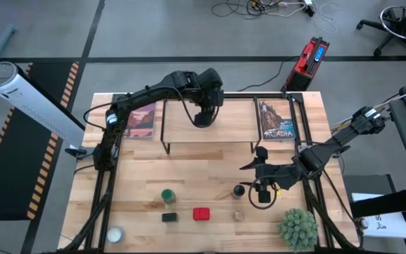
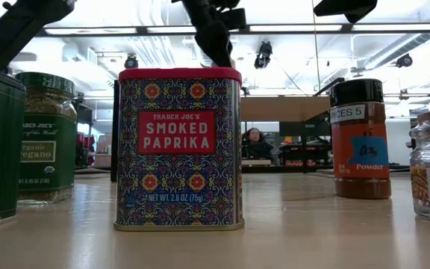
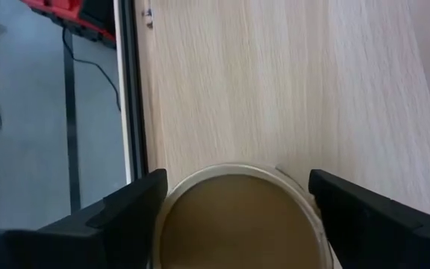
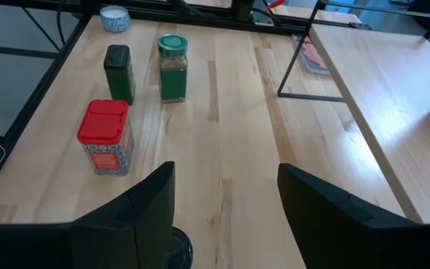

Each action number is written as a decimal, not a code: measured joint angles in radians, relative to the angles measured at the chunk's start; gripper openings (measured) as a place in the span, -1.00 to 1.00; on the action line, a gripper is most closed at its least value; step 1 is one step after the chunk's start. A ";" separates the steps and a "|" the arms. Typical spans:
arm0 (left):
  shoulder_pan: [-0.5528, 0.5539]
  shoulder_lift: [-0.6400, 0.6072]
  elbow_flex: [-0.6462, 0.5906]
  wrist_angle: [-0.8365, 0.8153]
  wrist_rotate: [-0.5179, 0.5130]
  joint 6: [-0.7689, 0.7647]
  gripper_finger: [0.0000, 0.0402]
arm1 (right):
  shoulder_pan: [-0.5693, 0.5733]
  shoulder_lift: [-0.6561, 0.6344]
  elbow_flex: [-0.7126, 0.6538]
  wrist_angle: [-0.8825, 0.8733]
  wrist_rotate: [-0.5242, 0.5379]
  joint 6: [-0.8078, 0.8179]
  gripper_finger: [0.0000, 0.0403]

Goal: Shelf spices
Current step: Put the yellow seasoning bottle on the shelf

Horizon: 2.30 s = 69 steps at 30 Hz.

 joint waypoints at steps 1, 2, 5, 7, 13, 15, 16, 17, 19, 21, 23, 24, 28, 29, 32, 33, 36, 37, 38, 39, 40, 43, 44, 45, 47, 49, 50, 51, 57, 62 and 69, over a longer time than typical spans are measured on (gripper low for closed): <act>0.000 0.000 0.000 0.006 0.000 0.006 0.56 | 0.000 0.000 0.000 0.000 0.000 0.000 0.06; 0.000 0.000 0.000 0.014 0.000 0.010 0.56 | 0.000 0.000 0.000 0.000 0.000 0.000 0.06; -0.001 0.000 0.000 0.038 0.000 0.010 0.55 | 0.000 0.000 0.000 0.000 0.000 0.000 0.06; -0.002 0.000 0.000 0.050 0.000 0.010 0.57 | 0.000 0.000 0.000 0.000 0.000 0.000 0.06; -0.002 0.000 0.000 0.058 0.000 0.011 0.66 | 0.000 0.000 0.000 0.000 0.000 0.000 0.06; -0.002 0.000 0.000 0.058 0.000 0.011 0.68 | 0.000 0.000 0.000 0.000 0.000 0.000 0.06; -0.003 0.000 0.000 0.058 0.000 0.010 0.69 | 0.000 0.000 0.000 0.000 0.000 0.000 0.06; -0.004 0.000 0.000 0.058 0.000 0.010 0.70 | 0.000 0.000 0.000 0.000 0.000 0.001 0.06; -0.009 0.000 0.000 0.059 -0.001 0.010 0.71 | 0.000 0.000 0.000 0.000 0.000 0.001 0.06; -0.013 0.000 0.000 0.063 -0.001 0.011 0.70 | 0.000 0.000 0.000 0.000 0.000 0.000 0.06; -0.016 -0.001 0.000 0.068 -0.004 0.014 0.69 | 0.000 0.000 0.000 0.000 0.000 0.000 0.06; -0.018 -0.002 0.000 0.070 -0.012 0.016 0.69 | 0.000 0.000 0.000 0.000 0.000 0.001 0.06; -0.025 -0.009 0.000 0.093 -0.025 0.027 0.68 | 0.000 0.000 0.000 0.000 0.000 0.002 0.06; -0.026 -0.012 0.000 0.099 -0.026 0.027 0.68 | 0.000 0.000 0.000 0.000 0.000 0.002 0.06; -0.034 -0.026 0.000 0.100 -0.053 0.034 0.69 | 0.000 0.000 0.000 0.000 0.000 0.002 0.06; -0.038 -0.032 0.000 0.100 -0.070 0.039 0.69 | 0.000 0.000 0.000 0.000 0.001 0.002 0.06; -0.047 -0.052 0.000 0.100 -0.111 0.049 0.69 | 0.000 0.000 -0.001 0.000 0.004 0.002 0.06; -0.048 -0.061 0.000 0.098 -0.118 0.050 0.68 | 0.000 0.000 -0.001 0.000 0.004 0.002 0.06; -0.053 -0.066 0.000 0.098 -0.121 0.049 0.67 | 0.000 0.000 -0.001 -0.001 0.004 0.002 0.06; -0.056 -0.075 0.000 0.098 -0.121 0.047 0.67 | 0.000 0.000 -0.002 0.000 0.004 0.002 0.06; -0.059 -0.083 0.000 0.096 -0.123 0.043 0.66 | 0.000 0.000 -0.002 0.000 0.004 0.002 0.06; -0.070 -0.111 0.000 0.094 -0.131 0.033 0.64 | 0.000 0.000 -0.003 0.000 0.004 0.002 0.06; -0.074 -0.116 0.000 0.091 -0.142 0.027 0.64 | 0.000 0.000 -0.004 -0.001 0.004 0.002 0.06; -0.078 -0.122 0.000 0.091 -0.160 0.020 0.63 | 0.000 0.000 -0.004 0.000 0.004 0.002 0.06; -0.079 -0.130 0.000 0.062 -0.200 0.009 0.62 | 0.000 0.000 -0.004 -0.001 0.004 0.002 0.06; -0.078 -0.130 0.000 0.022 -0.256 -0.002 0.62 | 0.000 0.000 -0.004 0.000 0.004 0.002 0.06; -0.077 -0.129 0.000 0.002 -0.280 -0.012 0.61 | 0.000 0.000 -0.004 0.000 0.004 0.004 0.06; -0.076 -0.129 0.000 -0.020 -0.298 -0.021 0.61 | 0.000 0.000 -0.004 0.000 0.004 0.009 0.06; -0.079 -0.129 -0.004 -0.076 -0.313 -0.069 0.61 | 0.005 0.000 -0.004 0.001 0.003 0.012 0.06; -0.074 -0.128 -0.012 -0.125 -0.314 -0.107 0.60 | 0.009 0.000 -0.004 0.001 0.003 0.012 0.06; -0.074 -0.127 -0.090 -0.121 -0.341 -0.127 0.57 | 0.013 0.000 -0.004 0.007 -0.016 0.011 0.06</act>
